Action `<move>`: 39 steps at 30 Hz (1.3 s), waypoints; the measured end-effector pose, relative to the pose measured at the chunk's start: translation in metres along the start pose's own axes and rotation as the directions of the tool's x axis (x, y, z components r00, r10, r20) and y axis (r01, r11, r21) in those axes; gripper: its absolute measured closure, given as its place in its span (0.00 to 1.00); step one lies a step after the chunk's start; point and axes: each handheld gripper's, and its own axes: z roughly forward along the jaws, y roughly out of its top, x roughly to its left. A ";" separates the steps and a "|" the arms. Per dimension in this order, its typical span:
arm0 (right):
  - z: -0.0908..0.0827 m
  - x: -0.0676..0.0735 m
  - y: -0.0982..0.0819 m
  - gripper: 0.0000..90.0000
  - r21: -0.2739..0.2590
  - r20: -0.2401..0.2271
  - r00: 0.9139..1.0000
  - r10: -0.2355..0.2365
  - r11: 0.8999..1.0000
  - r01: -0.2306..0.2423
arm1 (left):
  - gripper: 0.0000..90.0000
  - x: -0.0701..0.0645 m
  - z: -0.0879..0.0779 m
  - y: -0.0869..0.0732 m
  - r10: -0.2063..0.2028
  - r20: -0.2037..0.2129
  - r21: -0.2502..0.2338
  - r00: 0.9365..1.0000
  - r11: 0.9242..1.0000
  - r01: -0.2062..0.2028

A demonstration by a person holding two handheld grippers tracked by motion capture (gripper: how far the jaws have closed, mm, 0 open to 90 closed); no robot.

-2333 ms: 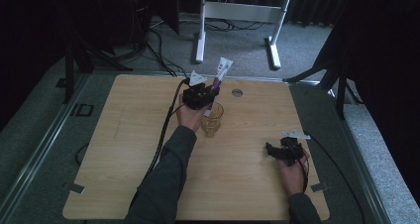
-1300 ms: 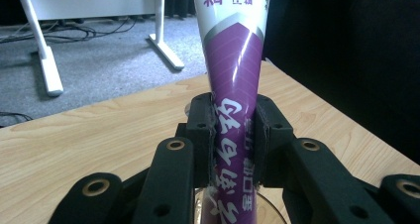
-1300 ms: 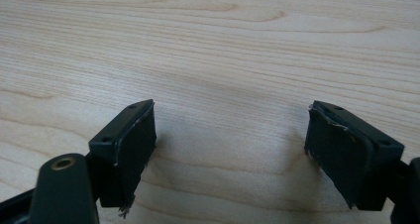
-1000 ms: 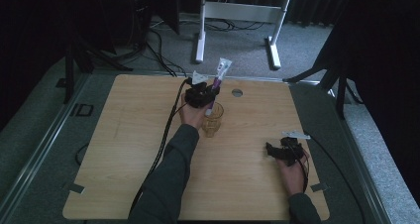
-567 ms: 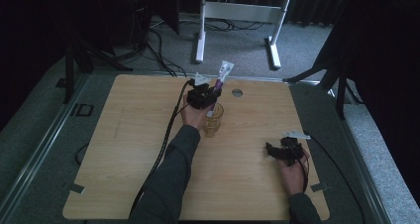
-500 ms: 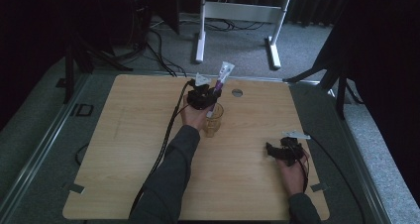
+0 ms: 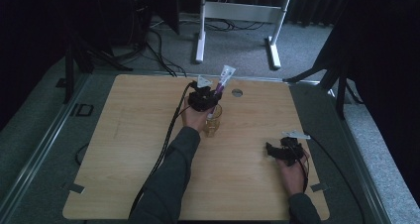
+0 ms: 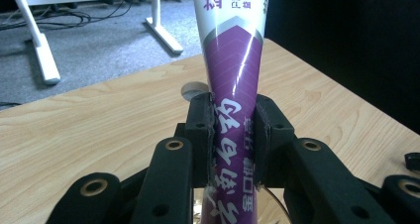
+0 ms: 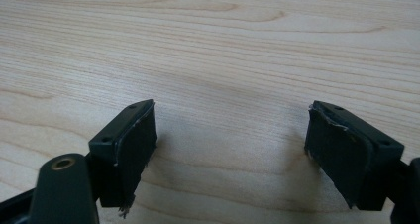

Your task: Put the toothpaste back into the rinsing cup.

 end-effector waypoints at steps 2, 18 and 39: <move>0.000 0.000 0.000 0.22 0.000 0.000 1.000 0.000 1.000 0.000 | 0.80 0.000 0.000 -0.001 0.004 0.001 0.005 1.000 1.000 -0.004; 0.000 0.000 0.000 0.22 0.000 0.000 1.000 0.000 1.000 0.000 | 0.80 -0.001 0.007 -0.009 0.012 0.005 0.038 1.000 0.999 -0.013; 0.000 0.000 0.000 0.22 0.000 0.000 1.000 0.000 1.000 0.000 | 0.77 -0.002 -0.007 -0.015 0.046 0.023 0.024 0.999 0.999 -0.047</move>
